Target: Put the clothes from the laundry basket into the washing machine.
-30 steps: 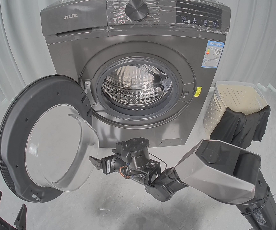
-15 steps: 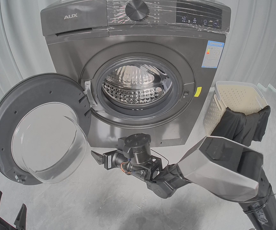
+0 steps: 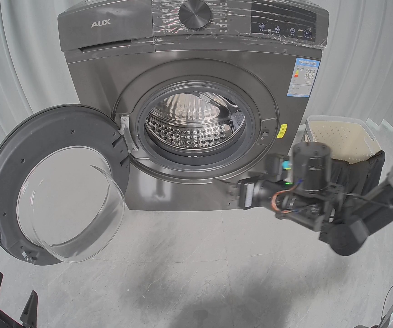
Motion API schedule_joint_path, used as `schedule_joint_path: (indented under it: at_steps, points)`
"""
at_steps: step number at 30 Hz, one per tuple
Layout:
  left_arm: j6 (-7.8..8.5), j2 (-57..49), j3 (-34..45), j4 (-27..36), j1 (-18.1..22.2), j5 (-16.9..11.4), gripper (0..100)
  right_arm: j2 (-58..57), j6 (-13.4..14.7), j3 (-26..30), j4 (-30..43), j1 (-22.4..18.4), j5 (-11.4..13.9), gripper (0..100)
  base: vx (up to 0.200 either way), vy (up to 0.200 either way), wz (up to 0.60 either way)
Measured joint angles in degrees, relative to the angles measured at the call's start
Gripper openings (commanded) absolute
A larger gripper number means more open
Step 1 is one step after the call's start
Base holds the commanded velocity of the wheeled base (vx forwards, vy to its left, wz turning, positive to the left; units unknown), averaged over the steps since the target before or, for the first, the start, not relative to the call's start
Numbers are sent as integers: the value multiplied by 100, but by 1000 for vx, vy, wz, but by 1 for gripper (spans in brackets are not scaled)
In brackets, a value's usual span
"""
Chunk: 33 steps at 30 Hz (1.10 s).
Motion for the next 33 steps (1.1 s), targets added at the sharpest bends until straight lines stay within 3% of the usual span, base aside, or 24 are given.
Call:
schedule_joint_path:
  at_steps: [4, 12, 22, 33]
  points:
    - [-2, 0, 0, 0, 0, -2, 100, -1224, -222, 1097, 16, -397, -38, 100, 0, 0, 0]
    - [-7, 0, 0, 0, 2, -10, 100, -3456, -584, 2625, 240, -1164, -111, 100, 0, 0, 0]
    - [-9, 0, 0, 0, 2, -11, 100, -6306, -846, 3518, 1819, -1796, -150, 100, 0, 0, 0]
    - [-7, 0, 0, 0, 0, -13, 100, -9410, -1048, 4496, 3412, -2415, -377, 100, 0, 0, 0]
